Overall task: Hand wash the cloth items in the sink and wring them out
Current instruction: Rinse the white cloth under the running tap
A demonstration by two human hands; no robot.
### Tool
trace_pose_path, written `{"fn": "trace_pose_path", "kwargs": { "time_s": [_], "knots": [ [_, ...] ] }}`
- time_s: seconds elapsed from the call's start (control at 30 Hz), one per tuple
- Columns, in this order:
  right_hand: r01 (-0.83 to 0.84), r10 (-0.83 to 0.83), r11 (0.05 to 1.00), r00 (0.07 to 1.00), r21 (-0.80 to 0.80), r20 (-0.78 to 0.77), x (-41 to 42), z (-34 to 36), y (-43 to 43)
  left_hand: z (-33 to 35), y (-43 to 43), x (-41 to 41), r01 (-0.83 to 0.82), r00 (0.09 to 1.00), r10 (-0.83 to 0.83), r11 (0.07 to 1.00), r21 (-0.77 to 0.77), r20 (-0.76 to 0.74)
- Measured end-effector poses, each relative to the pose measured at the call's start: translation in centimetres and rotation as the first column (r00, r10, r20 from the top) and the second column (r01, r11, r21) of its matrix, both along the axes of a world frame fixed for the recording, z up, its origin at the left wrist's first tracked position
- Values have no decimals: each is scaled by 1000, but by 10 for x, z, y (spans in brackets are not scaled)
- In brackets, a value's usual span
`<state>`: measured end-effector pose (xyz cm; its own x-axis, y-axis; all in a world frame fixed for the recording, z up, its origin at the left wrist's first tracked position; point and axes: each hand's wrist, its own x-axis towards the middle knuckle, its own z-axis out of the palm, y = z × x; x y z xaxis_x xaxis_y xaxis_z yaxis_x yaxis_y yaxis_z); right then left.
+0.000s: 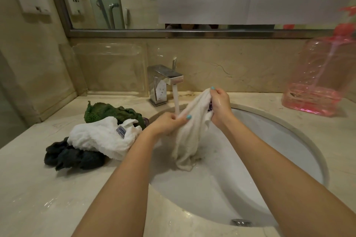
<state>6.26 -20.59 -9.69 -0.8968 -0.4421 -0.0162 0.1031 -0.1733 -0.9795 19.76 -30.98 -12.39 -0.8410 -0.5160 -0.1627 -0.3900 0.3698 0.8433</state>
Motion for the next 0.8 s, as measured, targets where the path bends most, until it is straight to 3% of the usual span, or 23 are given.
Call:
{"fn": "trace_pose_path", "kwargs": {
  "time_s": [0.1, 0.17, 0.2, 0.23, 0.3, 0.33, 0.37, 0.43, 0.57, 0.73, 0.8],
  "knots": [
    [22, -21, 999, 998, 25, -54, -2, -2, 1, -2, -2, 1, -18, 997, 30, 984, 179, -66],
    [2, 41, 990, 954, 144, -296, -7, -9, 7, 1, -1, -1, -76, 980, 99, 988, 136, -170],
    [-58, 166, 965, 891, 257, -421, -7, -13, 9, 1, -1, -3, -124, 964, 139, 989, 78, -225],
    [-144, 344, 901, 811, 408, -473, -5, -18, 11, 3, -2, -5, -189, 944, 190, 981, 33, -269],
    [-289, 674, 653, 643, 700, -363, 9, -21, 11, 6, -3, -7, -298, 893, 302, 952, 62, -333],
    [-307, 754, 546, 586, 779, -298, 16, -23, 9, 6, -5, -8, -336, 872, 347, 937, 92, -347],
    [-310, 780, 504, 565, 806, -270, 20, -24, 6, 7, -5, -7, -373, 850, 388, 921, 112, -356],
    [-388, 768, 545, 587, 743, -257, 19, -25, 5, 8, -8, -6, -424, 813, 455, 890, 167, -363],
    [-689, 740, 638, 672, 344, -27, 4, -26, 18, 11, -12, -6, -471, 769, 519, 855, 217, -373],
    [-538, 555, 827, 828, 160, -81, 15, -10, 11, 9, -8, -8, -565, 696, 557, 814, 132, -453],
    [-496, 503, 863, 862, 99, -66, 28, -3, 5, 13, -3, -11, -635, 645, 589, 767, 87, -487]
  ]
}}
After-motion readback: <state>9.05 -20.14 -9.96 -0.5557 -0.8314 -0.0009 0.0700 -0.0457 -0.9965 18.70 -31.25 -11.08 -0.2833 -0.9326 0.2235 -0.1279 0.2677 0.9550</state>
